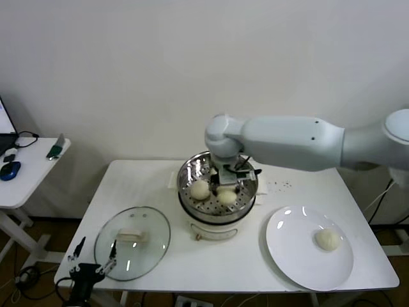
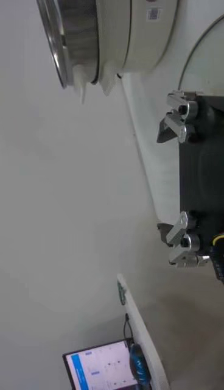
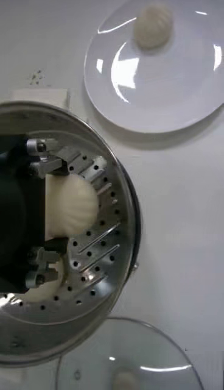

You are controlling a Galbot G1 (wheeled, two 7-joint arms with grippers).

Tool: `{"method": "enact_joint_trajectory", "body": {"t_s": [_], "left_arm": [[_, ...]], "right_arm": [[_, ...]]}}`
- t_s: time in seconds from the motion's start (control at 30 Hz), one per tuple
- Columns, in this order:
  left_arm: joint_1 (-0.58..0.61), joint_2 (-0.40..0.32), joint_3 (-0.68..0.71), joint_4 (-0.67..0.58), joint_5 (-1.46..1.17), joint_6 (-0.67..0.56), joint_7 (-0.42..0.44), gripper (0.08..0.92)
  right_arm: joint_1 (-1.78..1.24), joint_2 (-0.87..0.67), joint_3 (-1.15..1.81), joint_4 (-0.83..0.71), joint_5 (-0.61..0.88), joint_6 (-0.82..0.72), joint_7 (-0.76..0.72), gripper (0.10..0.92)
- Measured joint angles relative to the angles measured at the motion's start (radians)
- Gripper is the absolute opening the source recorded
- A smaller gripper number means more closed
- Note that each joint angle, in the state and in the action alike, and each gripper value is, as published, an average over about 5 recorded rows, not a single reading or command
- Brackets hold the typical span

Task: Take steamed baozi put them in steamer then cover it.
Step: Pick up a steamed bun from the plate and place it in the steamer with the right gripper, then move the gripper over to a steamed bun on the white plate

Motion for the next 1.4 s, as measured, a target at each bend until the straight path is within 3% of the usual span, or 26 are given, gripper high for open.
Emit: {"method": "enact_joint_trajectory", "body": {"t_s": [0.27,0.53,0.97,1.2,1.4], "left_arm": [[-0.009,0.007,-0.001,0.008,-0.011,-0.002,0.0,0.823],[-0.009,0.007,0.003,0.011,-0.011,-0.002,0.001,0.823],[-0.014,0.01,0.008,0.016,0.0,-0.001,0.002,0.823],[-0.025,0.006,0.017,0.011,0.009,0.004,0.003,0.823],[-0.032,0.001,0.022,0.015,0.012,0.003,0.003,0.823]], "right_arm": [[-0.043,0.023,-0.004,-0.021,-0.013,0.005,-0.004,0.68],[-0.058,0.03,0.001,-0.032,-0.016,0.002,-0.014,0.816],[-0.027,-0.001,0.045,-0.065,0.003,-0.014,-0.016,0.823],[0.062,-0.097,0.006,-0.078,0.114,-0.11,0.054,0.823],[0.161,-0.226,-0.094,-0.044,0.287,-0.309,0.148,0.823]]}}
